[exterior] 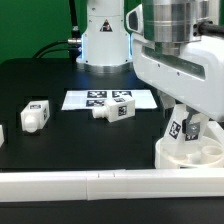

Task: Assemble stool

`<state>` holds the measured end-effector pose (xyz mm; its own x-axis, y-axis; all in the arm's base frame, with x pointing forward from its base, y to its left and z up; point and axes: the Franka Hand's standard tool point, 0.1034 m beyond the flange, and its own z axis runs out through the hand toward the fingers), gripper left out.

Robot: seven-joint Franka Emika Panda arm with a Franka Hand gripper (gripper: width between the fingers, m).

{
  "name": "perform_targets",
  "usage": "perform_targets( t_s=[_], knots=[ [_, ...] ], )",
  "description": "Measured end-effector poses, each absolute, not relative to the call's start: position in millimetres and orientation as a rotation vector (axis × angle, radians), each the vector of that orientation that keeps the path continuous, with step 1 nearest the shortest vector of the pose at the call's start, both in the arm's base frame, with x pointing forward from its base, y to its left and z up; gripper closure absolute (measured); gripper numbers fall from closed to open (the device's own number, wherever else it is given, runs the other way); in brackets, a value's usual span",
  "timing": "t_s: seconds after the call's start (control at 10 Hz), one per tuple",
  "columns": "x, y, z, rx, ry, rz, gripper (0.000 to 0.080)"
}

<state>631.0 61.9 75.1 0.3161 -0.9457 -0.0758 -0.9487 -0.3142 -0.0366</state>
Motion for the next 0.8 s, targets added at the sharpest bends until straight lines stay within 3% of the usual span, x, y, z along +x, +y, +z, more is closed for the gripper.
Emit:
perform_targets(
  t_s=[0.3, 0.6, 0.8],
  knots=[
    [631, 66, 75.2, -2.237, 2.091, 0.086, 0.0463],
    [635, 79, 73.0, -1.551, 2.585, 0.079, 0.0463],
    [634, 80, 73.1, -1.599, 2.556, 0.081, 0.0463]
  ],
)
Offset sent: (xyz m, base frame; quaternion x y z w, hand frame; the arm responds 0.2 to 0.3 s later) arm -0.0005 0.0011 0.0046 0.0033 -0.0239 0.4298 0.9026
